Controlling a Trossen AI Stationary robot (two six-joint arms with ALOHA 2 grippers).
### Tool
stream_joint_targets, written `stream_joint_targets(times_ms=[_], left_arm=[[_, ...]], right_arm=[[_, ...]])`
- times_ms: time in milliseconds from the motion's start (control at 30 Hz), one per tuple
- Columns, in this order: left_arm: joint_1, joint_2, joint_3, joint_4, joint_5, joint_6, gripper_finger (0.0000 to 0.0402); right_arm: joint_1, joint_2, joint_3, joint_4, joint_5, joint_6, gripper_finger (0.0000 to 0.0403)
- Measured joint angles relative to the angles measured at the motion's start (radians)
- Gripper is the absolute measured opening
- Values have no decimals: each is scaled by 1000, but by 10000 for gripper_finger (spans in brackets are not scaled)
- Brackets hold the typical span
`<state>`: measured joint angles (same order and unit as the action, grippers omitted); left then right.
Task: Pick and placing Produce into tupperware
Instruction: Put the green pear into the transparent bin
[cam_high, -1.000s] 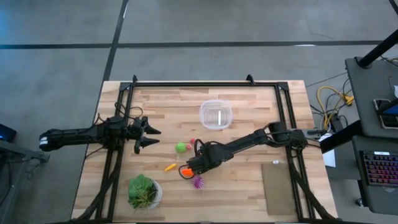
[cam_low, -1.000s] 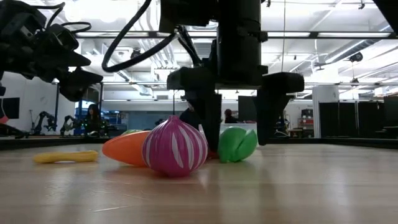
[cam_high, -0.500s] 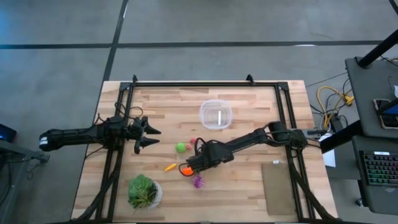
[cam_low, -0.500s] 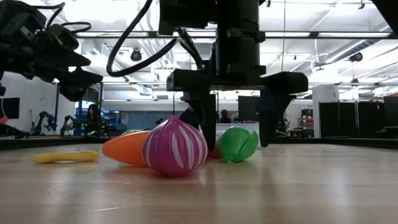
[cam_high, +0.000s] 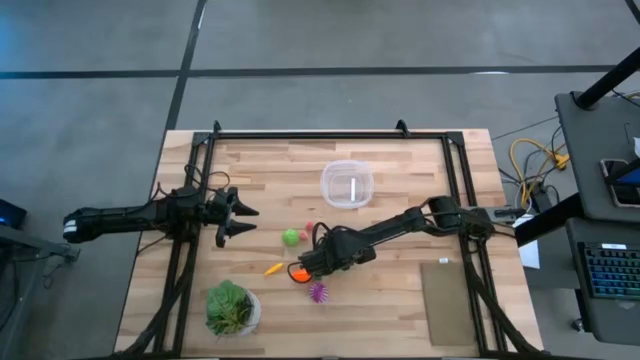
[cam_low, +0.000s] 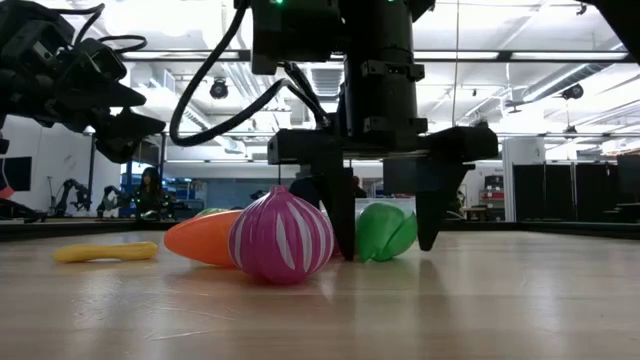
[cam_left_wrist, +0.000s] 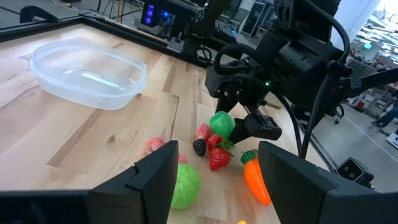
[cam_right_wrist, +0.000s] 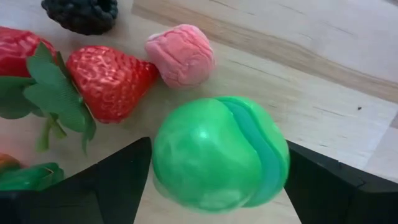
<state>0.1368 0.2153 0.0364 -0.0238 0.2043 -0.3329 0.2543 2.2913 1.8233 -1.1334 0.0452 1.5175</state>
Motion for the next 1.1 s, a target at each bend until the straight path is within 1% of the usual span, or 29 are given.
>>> stream_joint_targets(times_ms=[400, 900, 967, 1100], left_arm=[[0, 0, 0, 0, 0, 0, 208], [0, 0, 0, 0, 0, 0, 208], [0, 0, 0, 0, 0, 0, 208], [0, 0, 0, 0, 0, 0, 208]], right_arm=[[0, -7, 0, 0, -23, -23, 325], [-18, -11, 0, 1, -9, -28, 323], [-19, -10, 0, 1, -9, -31, 314], [-22, -10, 0, 9, -10, -38, 279]])
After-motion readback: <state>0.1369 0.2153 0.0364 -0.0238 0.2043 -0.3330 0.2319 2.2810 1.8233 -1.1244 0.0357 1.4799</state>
